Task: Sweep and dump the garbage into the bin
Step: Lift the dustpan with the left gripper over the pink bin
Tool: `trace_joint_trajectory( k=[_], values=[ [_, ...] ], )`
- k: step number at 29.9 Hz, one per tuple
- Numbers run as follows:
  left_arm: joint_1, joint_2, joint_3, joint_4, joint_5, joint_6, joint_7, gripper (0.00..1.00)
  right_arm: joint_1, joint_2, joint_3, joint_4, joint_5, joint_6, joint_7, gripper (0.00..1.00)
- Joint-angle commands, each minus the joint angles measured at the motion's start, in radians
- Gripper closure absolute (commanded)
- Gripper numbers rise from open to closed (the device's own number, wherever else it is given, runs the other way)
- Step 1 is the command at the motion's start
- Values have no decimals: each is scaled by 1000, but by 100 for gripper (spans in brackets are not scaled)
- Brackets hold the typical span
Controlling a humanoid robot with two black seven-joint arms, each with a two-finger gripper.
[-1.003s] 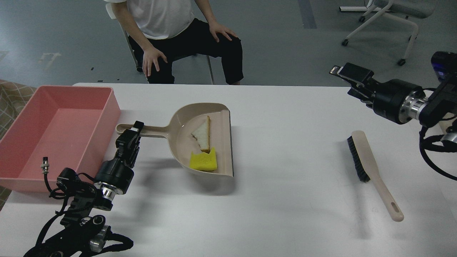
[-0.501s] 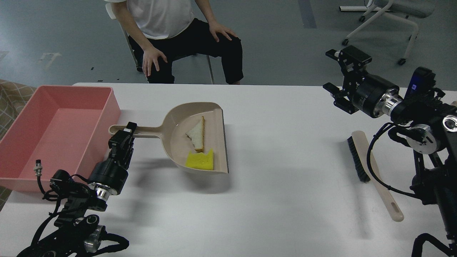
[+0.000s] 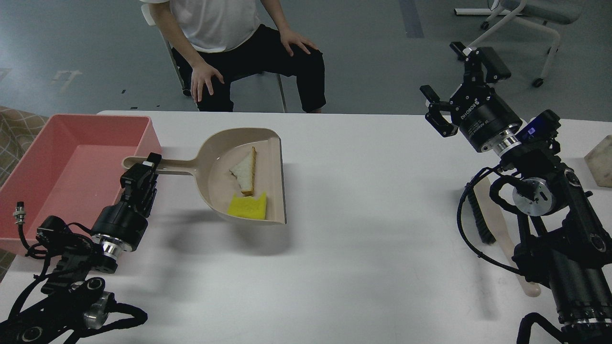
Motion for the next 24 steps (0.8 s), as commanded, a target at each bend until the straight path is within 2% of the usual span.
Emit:
trace_joint_trajectory(
  k=[1,11,15,24],
  values=[
    [-9,22,-19,-12,-72,-22,2,79,-1,0,4,-13,0,0,11,0],
    [-9,137,-48,-84,-84,-33,1,79,-20,-4,4,-15,2,0,13,0],
    [41,206,-163,-95,-106,-146,0,79,-32,-6,4,-15,2,0,13,0],
    [193,240,-443,-84,-164,-371,5,79,-61,-9,6,-12,2,0,19,0]
  ],
)
